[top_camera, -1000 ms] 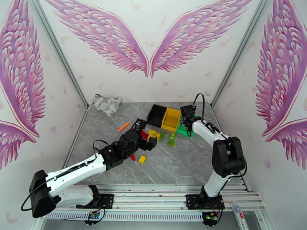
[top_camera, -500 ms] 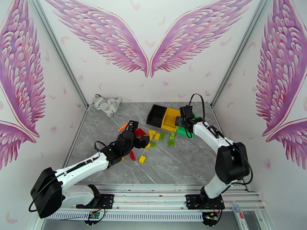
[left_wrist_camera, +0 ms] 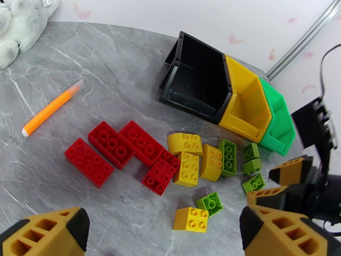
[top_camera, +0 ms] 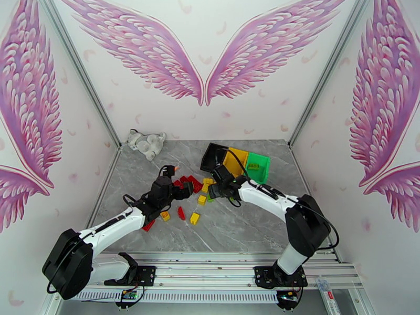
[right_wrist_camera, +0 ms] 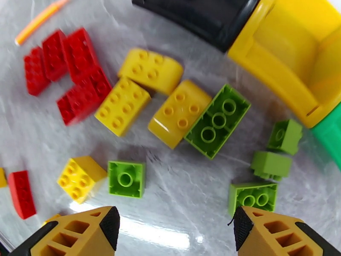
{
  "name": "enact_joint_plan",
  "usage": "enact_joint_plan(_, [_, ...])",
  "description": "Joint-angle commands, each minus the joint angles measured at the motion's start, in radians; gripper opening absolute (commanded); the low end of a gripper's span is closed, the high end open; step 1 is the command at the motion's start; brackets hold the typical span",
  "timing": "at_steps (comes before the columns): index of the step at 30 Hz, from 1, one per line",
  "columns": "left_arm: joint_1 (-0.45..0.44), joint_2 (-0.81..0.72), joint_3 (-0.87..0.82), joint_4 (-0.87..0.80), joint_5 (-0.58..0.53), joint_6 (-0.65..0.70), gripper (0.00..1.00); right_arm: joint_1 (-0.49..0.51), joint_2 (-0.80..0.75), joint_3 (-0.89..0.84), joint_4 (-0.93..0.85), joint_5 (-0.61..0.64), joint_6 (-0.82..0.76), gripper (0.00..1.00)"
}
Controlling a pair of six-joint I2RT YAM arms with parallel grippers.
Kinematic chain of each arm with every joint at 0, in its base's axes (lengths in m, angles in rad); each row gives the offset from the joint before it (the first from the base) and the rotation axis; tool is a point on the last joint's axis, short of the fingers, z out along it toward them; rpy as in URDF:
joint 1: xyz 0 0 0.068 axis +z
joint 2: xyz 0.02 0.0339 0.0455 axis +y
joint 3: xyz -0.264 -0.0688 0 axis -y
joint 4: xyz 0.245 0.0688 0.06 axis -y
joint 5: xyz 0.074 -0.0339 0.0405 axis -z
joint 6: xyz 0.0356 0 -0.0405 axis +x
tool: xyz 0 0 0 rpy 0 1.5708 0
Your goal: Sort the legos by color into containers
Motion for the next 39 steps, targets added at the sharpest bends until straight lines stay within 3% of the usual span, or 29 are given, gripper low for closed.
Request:
enact_joint_plan(1, [0.011, -0.028, -0.018, 0.023, -0.001, -0.006, 0.99, 0.008, 0.038, -0.006, -0.025, -0.057, -0.028, 0.74])
enact_joint_plan(17, [0.015, -0.02, -0.019, 0.028, 0.005, -0.006, 0.99, 0.052, 0.172, 0.06, -0.026, -0.094, -0.037, 0.75])
enact_joint_plan(26, [0.015, -0.014, -0.017, 0.033, 0.013, -0.011, 0.99, 0.052, 0.245, 0.13, -0.023, -0.094, -0.031, 0.69])
enact_joint_plan(32, [0.014, -0.005, -0.015, 0.034, 0.022, -0.012, 0.99, 0.052, 0.262, 0.153, -0.022, -0.073, -0.021, 0.64])
enact_joint_plan(39, [0.013, 0.019, -0.008, 0.041, 0.043, -0.011, 0.99, 0.052, 0.247, 0.15, -0.015, -0.059, -0.018, 0.44])
